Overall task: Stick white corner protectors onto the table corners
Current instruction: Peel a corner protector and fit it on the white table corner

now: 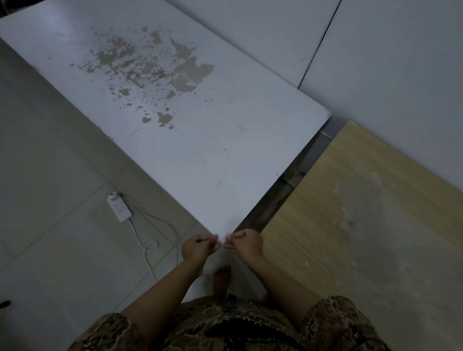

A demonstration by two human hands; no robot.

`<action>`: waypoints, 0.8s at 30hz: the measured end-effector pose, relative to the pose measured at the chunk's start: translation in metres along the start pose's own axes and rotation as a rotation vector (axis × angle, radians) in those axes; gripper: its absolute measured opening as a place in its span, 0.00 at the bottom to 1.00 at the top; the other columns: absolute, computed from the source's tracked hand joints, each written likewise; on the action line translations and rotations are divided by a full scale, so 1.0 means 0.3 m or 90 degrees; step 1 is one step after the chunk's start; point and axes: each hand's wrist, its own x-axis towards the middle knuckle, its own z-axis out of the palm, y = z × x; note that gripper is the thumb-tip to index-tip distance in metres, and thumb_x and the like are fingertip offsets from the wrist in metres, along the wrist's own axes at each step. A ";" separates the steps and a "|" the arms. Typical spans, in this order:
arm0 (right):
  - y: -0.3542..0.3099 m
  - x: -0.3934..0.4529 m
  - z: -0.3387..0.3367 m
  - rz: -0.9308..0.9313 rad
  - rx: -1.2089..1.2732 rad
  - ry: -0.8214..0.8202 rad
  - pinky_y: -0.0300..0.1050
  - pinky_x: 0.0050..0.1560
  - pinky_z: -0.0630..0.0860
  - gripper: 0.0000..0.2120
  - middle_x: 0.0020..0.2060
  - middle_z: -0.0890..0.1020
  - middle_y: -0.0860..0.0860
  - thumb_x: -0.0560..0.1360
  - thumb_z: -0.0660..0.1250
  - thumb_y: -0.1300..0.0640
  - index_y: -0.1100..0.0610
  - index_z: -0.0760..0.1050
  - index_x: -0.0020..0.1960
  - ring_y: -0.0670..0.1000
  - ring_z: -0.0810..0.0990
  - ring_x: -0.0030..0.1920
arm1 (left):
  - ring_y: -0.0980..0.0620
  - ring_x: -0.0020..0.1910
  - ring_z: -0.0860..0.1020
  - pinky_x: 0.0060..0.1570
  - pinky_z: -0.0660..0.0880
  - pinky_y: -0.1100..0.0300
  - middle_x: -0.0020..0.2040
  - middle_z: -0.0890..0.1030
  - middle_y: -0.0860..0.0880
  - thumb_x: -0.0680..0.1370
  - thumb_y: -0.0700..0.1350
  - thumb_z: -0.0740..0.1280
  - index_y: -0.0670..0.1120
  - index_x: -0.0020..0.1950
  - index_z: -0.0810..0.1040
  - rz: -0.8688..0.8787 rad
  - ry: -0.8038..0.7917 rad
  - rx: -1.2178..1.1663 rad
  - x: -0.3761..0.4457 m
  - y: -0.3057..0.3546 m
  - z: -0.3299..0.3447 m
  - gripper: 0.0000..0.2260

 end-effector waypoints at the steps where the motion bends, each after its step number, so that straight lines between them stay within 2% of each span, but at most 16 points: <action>1: -0.004 -0.002 -0.001 0.000 0.001 -0.001 0.41 0.38 0.78 0.04 0.41 0.81 0.60 0.77 0.63 0.68 0.67 0.77 0.46 0.53 0.81 0.35 | 0.45 0.40 0.81 0.33 0.80 0.66 0.42 0.80 0.36 0.73 0.31 0.70 0.32 0.42 0.79 0.002 0.002 -0.005 0.000 0.003 0.002 0.01; 3: -0.007 -0.006 -0.001 -0.005 -0.002 0.005 0.44 0.42 0.80 0.07 0.42 0.83 0.60 0.77 0.63 0.68 0.63 0.76 0.40 0.57 0.83 0.39 | 0.45 0.39 0.81 0.33 0.80 0.66 0.41 0.80 0.36 0.72 0.31 0.70 0.31 0.44 0.79 0.003 0.009 -0.014 0.002 0.006 0.002 0.03; 5: -0.007 -0.009 -0.001 -0.007 -0.001 0.013 0.46 0.43 0.81 0.12 0.41 0.83 0.59 0.77 0.63 0.67 0.58 0.73 0.36 0.55 0.83 0.37 | 0.46 0.38 0.81 0.33 0.80 0.65 0.40 0.81 0.37 0.71 0.31 0.71 0.30 0.45 0.79 0.003 0.019 -0.012 0.003 0.009 0.004 0.06; 8: -0.005 -0.009 -0.004 -0.007 0.016 0.004 0.41 0.37 0.79 0.13 0.46 0.83 0.62 0.77 0.63 0.68 0.58 0.72 0.35 0.51 0.80 0.32 | 0.46 0.36 0.81 0.32 0.80 0.65 0.39 0.81 0.37 0.71 0.32 0.72 0.31 0.44 0.80 -0.005 0.046 -0.008 0.010 0.009 0.014 0.05; 11: -0.008 -0.009 -0.005 0.004 0.025 0.004 0.46 0.43 0.81 0.13 0.46 0.83 0.63 0.77 0.64 0.68 0.58 0.72 0.35 0.52 0.81 0.34 | 0.46 0.36 0.81 0.31 0.80 0.65 0.38 0.81 0.36 0.71 0.33 0.73 0.33 0.41 0.80 -0.001 0.069 -0.004 0.013 0.006 0.021 0.04; 14: -0.011 -0.009 -0.007 0.005 0.036 -0.010 0.39 0.34 0.76 0.17 0.48 0.81 0.70 0.77 0.62 0.70 0.58 0.70 0.32 0.47 0.78 0.27 | 0.45 0.36 0.81 0.31 0.80 0.63 0.40 0.81 0.35 0.70 0.32 0.73 0.34 0.40 0.79 -0.001 0.083 0.000 0.020 0.003 0.026 0.04; 16: -0.013 -0.008 -0.012 0.008 0.036 -0.021 0.37 0.33 0.75 0.16 0.46 0.81 0.70 0.77 0.63 0.70 0.58 0.70 0.32 0.46 0.78 0.27 | 0.43 0.37 0.81 0.32 0.81 0.60 0.43 0.80 0.33 0.70 0.31 0.73 0.31 0.48 0.76 0.005 0.096 -0.004 0.031 0.003 0.026 0.10; 18: -0.015 -0.008 -0.016 0.014 0.032 -0.029 0.38 0.34 0.77 0.15 0.46 0.82 0.68 0.77 0.64 0.69 0.58 0.71 0.33 0.48 0.78 0.29 | 0.43 0.38 0.81 0.33 0.82 0.60 0.45 0.79 0.32 0.71 0.32 0.73 0.30 0.53 0.74 0.007 0.073 -0.012 0.035 0.000 0.021 0.14; 21: -0.015 -0.005 -0.012 0.013 0.025 -0.039 0.35 0.29 0.75 0.15 0.49 0.81 0.70 0.76 0.64 0.69 0.59 0.70 0.32 0.45 0.78 0.25 | 0.45 0.41 0.80 0.37 0.81 0.62 0.45 0.79 0.34 0.73 0.34 0.70 0.29 0.52 0.76 -0.011 -0.009 -0.018 0.031 -0.006 0.005 0.11; 24: -0.008 0.001 0.001 0.013 0.020 -0.017 0.45 0.41 0.80 0.14 0.48 0.83 0.66 0.76 0.64 0.69 0.58 0.72 0.33 0.54 0.82 0.34 | 0.44 0.47 0.81 0.41 0.81 0.64 0.48 0.80 0.36 0.75 0.34 0.69 0.30 0.53 0.77 -0.040 -0.052 -0.058 0.025 -0.007 -0.011 0.10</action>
